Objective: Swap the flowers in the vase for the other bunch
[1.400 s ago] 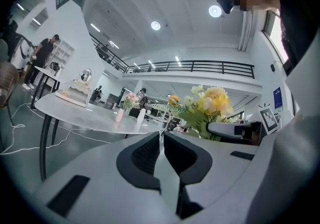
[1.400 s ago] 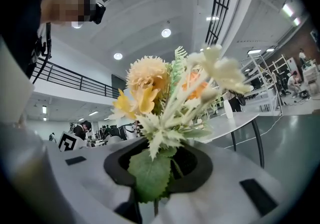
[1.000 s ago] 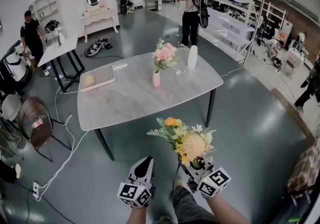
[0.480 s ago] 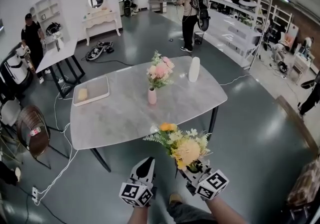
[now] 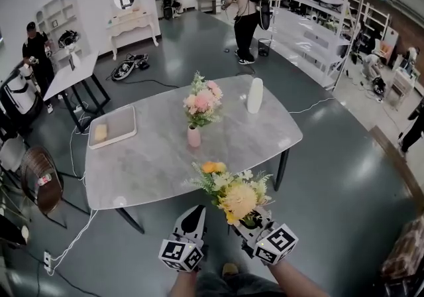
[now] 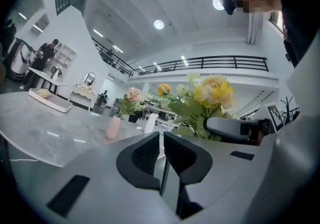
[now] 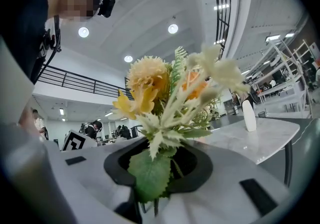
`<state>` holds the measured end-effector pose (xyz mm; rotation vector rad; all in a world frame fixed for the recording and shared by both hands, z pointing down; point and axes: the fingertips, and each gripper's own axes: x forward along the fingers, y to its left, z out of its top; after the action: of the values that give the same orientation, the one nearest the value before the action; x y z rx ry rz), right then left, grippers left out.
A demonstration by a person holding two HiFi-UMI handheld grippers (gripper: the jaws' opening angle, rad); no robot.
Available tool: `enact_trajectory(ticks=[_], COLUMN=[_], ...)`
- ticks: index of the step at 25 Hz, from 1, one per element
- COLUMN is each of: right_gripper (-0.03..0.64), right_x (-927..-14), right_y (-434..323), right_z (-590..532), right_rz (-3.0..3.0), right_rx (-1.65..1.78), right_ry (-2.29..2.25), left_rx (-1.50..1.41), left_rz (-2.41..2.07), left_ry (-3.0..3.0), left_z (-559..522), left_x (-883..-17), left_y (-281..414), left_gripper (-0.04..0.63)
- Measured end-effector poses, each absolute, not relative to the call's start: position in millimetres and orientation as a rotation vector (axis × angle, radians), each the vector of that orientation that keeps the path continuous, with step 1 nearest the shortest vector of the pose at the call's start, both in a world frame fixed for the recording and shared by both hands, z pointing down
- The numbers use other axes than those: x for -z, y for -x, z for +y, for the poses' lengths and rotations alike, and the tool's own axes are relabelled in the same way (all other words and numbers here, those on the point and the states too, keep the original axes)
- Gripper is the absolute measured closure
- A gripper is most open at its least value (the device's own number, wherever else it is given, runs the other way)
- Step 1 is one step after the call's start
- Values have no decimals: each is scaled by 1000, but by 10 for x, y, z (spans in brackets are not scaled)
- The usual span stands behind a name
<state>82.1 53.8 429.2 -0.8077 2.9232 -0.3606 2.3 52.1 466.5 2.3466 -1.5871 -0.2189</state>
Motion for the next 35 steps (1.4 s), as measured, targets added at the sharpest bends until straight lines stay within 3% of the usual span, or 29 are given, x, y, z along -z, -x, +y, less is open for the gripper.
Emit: enact_trajectory(ticks=[15,35], right_gripper=[499,499], right_x=[-4426,-4664], right_y=[-695,-161], right_z=[58,-813], right_rz=[2919,2959], right_rx=[368,243], right_ry=[802,817], left_rx=[205,120], left_rz=[-1558,-1718], left_ry=[-2373,-2456], left_z=[-220,-1546], left_x=[-4864,-5121], left_y=[51,639], left_gripper=[558,552])
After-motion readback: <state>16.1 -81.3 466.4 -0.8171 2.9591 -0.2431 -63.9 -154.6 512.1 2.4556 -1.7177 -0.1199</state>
